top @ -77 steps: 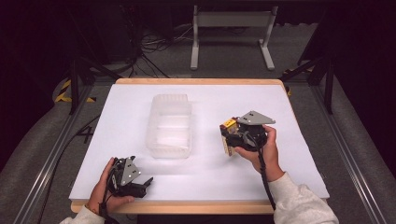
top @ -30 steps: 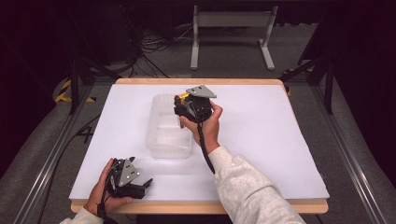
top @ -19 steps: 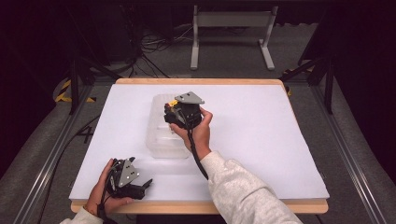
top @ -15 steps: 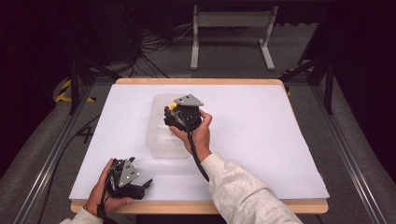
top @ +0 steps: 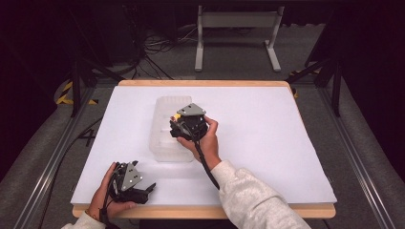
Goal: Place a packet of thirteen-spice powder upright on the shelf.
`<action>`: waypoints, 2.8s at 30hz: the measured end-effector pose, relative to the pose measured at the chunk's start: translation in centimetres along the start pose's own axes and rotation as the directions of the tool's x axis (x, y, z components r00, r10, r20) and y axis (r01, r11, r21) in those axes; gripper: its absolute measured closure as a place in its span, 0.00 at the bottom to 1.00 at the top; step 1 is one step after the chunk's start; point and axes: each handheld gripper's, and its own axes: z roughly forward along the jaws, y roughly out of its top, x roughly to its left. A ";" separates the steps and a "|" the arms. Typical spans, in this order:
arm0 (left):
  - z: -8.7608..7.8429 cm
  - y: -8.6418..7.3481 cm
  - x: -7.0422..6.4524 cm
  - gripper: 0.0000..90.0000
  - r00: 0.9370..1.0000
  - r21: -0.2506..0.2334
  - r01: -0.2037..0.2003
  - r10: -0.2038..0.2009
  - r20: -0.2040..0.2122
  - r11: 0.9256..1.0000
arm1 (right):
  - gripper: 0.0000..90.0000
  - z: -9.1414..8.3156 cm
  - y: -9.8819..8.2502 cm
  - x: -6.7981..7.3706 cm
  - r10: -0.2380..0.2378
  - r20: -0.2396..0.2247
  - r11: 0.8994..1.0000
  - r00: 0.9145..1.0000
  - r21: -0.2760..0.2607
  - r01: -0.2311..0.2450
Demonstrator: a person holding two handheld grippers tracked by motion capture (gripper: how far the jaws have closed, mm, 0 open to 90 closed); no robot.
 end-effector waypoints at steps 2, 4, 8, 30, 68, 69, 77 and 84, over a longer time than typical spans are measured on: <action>0.0 0.0 0.0 0.06 1.000 -0.002 0.000 0.000 -0.001 1.000 | 0.31 0.0 -0.1 0.0 -0.010 0.003 1.000 1.000 -0.003 0.010; 0.0 0.0 0.0 0.06 1.000 -0.001 0.000 0.000 -0.001 1.000 | 0.30 0.0 -0.4 -0.2 -0.020 -0.002 1.000 1.000 0.007 0.020; 0.0 0.0 0.0 0.05 1.000 0.001 0.000 0.000 0.000 1.000 | 0.29 0.0 -0.8 -0.5 -0.037 -0.018 0.999 0.999 0.009 0.037; 0.0 0.0 0.0 0.05 1.000 0.001 0.000 0.000 -0.003 1.000 | 0.27 -1.2 -1.9 -2.1 -0.102 -0.047 0.995 0.994 0.002 0.102; -0.8 0.3 0.4 0.07 0.997 -0.080 0.071 -0.071 0.009 0.994 | 0.21 -7.7 -2.6 -10.6 -0.208 -0.007 0.978 0.978 0.013 0.208; -0.8 0.3 0.4 0.07 0.997 -0.080 0.071 -0.071 0.009 0.994 | 0.21 -7.7 -2.6 -10.6 -0.208 -0.007 0.978 0.978 0.013 0.208; -0.8 0.2 0.4 0.07 0.998 -0.076 0.068 -0.068 0.012 0.995 | 0.20 -8.5 -3.3 -12.4 -0.232 0.006 0.972 0.973 0.039 0.231; -0.8 0.2 0.4 0.06 0.998 -0.070 0.066 -0.066 0.013 0.995 | 0.18 -9.1 -4.1 -13.8 -0.233 0.016 0.971 0.972 0.062 0.232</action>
